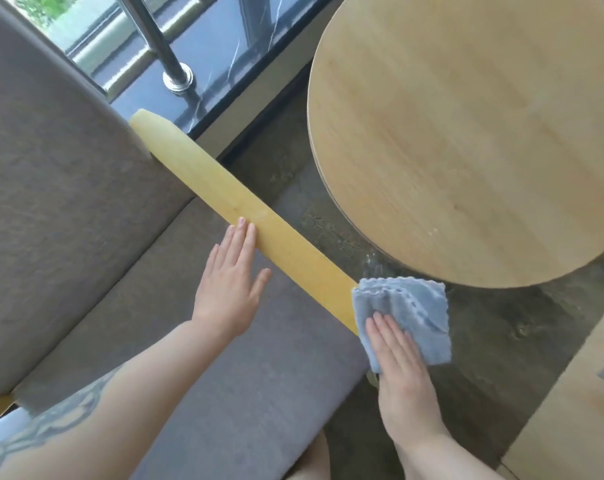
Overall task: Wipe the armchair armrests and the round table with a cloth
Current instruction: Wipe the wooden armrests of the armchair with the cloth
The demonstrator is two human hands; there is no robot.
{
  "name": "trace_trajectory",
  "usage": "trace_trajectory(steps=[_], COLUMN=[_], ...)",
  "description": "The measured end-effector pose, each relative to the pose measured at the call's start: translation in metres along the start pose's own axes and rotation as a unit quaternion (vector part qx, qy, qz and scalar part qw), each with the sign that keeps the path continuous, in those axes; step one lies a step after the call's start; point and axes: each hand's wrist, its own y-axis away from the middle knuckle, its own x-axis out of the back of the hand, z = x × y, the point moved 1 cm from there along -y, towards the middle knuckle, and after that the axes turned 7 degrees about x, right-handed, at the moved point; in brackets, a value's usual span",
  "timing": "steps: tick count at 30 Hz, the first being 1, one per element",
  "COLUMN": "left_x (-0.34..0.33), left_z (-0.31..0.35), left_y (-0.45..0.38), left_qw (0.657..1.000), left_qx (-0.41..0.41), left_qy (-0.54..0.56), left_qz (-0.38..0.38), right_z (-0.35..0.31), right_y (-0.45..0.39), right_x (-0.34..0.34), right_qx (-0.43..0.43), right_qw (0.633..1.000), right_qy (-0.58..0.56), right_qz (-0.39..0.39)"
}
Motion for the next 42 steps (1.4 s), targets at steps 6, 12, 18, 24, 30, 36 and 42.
trace_trajectory(steps=[6,12,18,24,30,36,42], left_x=[-0.002,0.003,0.01,0.018,0.043,0.105,0.097], left_z=[-0.013,-0.019,-0.026,-0.032,-0.054,-0.082,-0.08], left_y=[-0.005,-0.007,-0.01,-0.015,-0.052,-0.142,-0.165], left_qw=[1.0,0.999,0.996,0.99,0.985,0.981,0.981], left_qx=[-0.031,-0.05,-0.076,-0.105,-0.132,-0.05,-0.032], left_qy=[0.001,-0.019,-0.05,-0.093,-0.109,-0.178,-0.183], left_qz=[0.0,-0.002,-0.006,-0.02,0.011,0.066,0.05], right_z=[-0.063,-0.029,-0.091,-0.036,-0.078,-0.018,-0.077], right_y=[-0.066,-0.019,-0.089,-0.048,-0.12,-0.081,-0.147], right_x=[-0.03,-0.012,-0.041,-0.005,-0.033,-0.003,-0.037], right_qx=[-0.126,-0.055,-0.031,0.001,-0.005,0.035,-0.001], right_qw=[0.99,0.997,0.999,0.999,0.999,0.998,0.998], right_qy=[0.015,0.044,0.019,0.044,0.033,0.057,0.024], right_qz=[0.056,0.018,0.027,-0.015,0.029,-0.006,0.065])
